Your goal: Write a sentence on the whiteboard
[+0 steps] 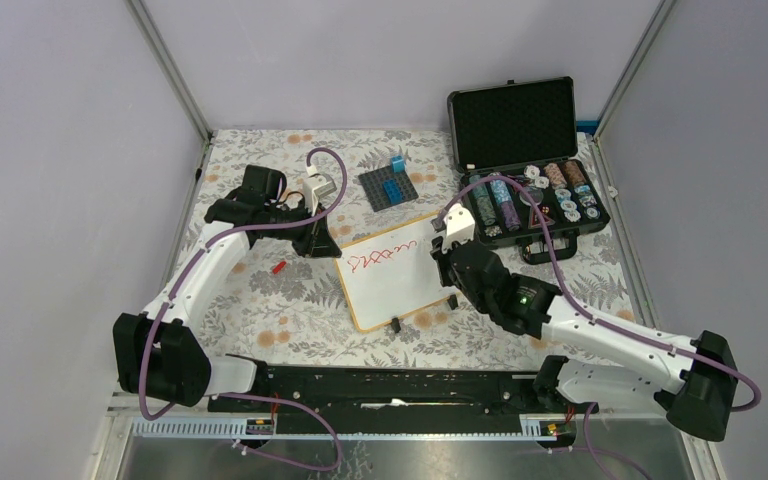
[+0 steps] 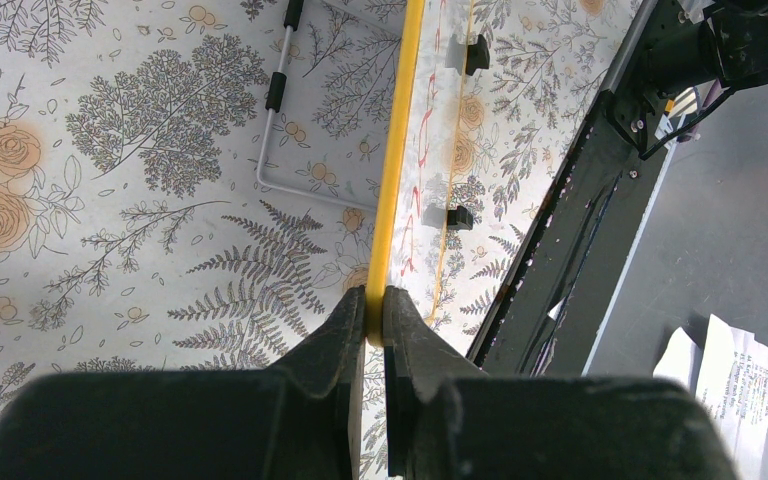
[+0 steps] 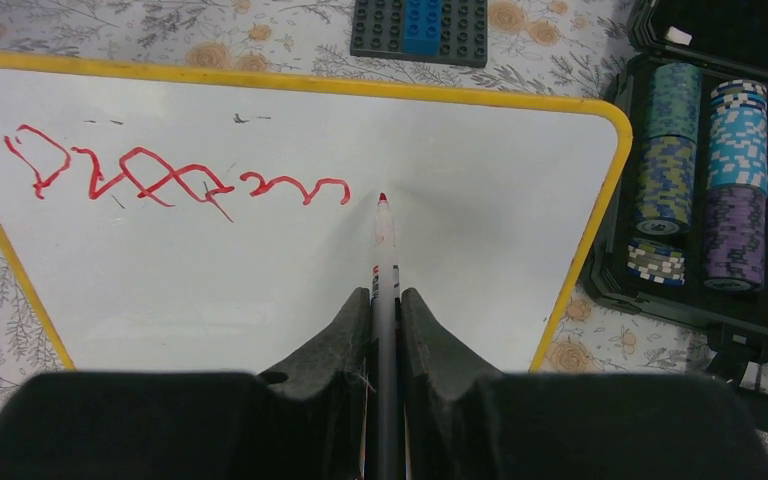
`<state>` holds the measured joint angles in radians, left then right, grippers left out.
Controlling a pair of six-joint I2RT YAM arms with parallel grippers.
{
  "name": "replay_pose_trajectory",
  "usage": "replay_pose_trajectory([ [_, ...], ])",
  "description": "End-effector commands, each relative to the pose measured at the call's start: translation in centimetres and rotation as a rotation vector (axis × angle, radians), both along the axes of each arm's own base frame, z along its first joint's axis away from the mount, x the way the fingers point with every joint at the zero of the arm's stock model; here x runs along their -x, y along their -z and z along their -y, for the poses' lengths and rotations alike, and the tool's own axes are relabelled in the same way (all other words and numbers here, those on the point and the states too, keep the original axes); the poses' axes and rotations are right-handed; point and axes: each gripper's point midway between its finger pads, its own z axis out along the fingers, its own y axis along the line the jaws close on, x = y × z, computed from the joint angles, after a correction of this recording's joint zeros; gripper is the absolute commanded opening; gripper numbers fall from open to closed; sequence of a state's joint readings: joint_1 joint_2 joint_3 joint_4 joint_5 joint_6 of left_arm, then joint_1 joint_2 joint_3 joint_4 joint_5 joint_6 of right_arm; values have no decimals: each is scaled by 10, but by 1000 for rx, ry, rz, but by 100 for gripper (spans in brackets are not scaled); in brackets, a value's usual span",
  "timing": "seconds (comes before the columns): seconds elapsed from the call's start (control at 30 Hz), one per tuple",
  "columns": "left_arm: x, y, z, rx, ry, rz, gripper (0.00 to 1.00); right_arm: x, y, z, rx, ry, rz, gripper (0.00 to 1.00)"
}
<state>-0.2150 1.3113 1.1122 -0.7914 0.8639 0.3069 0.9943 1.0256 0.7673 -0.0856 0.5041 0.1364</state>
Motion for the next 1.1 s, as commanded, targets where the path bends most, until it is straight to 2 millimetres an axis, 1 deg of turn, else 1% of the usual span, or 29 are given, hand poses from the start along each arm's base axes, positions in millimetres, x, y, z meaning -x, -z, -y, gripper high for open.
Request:
replay_pose_trajectory([
  [0.0,-6,-13,4,18,21,58,0,-11,-9,6,-7,80,25,0],
  [0.17,-6,-13,4,20,22,59,0,-14,-12,8,-11,99,39,0],
  [0.43,-6,-14,5,20,22,59,0,-18,-11,7,3,106,47,0],
  [0.8,-6,-15,5,24,25,59,0,-25,-12,-3,12,95,64,0],
  [0.83,-6,-14,5,22,24,60,0,-27,-18,-7,-13,92,80,0],
  [0.87,-7,-14,5,22,24,61,0,-28,-20,-8,-18,89,84,0],
  [1.07,-7,-14,5,21,25,61,0,-27,-21,-17,-31,50,79,0],
])
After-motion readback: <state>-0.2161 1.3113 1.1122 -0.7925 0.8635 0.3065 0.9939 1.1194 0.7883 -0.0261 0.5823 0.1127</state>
